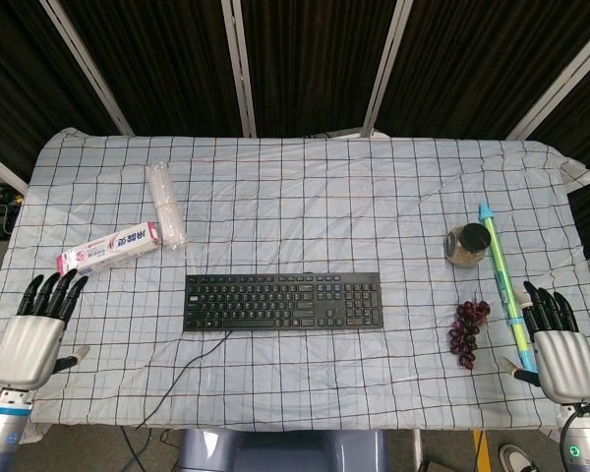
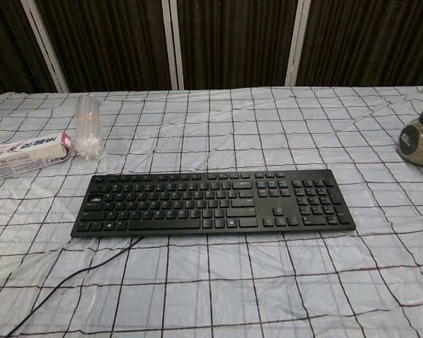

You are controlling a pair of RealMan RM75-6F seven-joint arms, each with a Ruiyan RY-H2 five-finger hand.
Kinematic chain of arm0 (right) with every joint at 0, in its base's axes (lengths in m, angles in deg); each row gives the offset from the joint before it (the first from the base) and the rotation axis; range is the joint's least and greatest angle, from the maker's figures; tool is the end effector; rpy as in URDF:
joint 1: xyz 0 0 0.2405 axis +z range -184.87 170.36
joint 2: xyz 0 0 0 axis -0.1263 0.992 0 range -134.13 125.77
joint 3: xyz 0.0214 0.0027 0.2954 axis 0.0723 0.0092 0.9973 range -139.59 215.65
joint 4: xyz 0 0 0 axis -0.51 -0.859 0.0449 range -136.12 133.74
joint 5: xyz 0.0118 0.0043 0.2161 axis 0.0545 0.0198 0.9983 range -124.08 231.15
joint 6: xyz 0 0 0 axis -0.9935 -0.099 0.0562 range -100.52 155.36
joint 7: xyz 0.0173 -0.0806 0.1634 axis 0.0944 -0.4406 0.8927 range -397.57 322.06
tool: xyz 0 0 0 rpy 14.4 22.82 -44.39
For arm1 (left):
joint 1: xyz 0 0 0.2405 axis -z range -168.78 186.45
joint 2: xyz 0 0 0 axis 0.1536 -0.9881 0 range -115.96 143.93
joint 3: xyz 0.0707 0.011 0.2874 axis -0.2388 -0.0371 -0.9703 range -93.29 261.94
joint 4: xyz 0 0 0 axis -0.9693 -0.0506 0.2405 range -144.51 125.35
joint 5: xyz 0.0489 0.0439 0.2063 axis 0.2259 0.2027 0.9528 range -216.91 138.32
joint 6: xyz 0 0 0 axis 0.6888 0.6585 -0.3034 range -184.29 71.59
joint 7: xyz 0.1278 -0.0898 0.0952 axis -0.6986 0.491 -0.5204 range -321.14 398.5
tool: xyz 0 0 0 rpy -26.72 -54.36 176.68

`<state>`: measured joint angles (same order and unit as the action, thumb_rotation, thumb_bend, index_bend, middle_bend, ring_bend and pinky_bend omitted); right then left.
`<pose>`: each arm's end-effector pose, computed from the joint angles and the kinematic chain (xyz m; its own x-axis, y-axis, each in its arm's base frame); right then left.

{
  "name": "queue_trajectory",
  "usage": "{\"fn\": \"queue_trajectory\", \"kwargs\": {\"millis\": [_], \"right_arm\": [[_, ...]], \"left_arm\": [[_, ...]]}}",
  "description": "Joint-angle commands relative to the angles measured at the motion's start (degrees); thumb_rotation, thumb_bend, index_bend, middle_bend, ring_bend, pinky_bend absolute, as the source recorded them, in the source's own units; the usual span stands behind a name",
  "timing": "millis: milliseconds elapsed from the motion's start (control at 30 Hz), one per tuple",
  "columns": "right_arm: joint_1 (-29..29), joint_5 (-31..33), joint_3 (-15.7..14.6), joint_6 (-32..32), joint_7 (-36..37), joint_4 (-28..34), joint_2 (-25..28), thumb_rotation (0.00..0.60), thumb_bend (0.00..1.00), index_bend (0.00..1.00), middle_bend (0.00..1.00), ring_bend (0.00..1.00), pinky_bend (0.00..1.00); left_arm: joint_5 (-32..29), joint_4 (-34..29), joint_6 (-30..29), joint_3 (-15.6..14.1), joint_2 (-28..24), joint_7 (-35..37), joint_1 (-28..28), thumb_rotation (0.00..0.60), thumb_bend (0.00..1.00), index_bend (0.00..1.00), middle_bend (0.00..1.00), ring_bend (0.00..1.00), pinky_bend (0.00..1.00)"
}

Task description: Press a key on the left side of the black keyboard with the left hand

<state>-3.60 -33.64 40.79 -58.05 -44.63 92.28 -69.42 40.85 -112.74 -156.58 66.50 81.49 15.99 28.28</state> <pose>-0.3444 -0.2156 0.1608 0.4697 -0.0062 0.8828 -0.8828 -0.0140 0.4696 -0.2940 0.2224 0.1353 0.5816 0.0155 0.8133 0.8093 -0.1117 -0.5766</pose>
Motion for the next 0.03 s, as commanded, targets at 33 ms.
{"fn": "queue_trajectory", "kwargs": {"millis": [33], "right_arm": [[0.1, -0.2, 0.0, -0.1, -0.3, -0.1, -0.2, 0.600, 0.07, 0.02, 0.00, 0.00, 0.00]], "left_arm": [[1.0, 2.7, -1.4, 0.5, 0.1, 2.5, -2.8, 0.600, 0.03, 0.00, 0.00, 0.00, 0.00]]}}
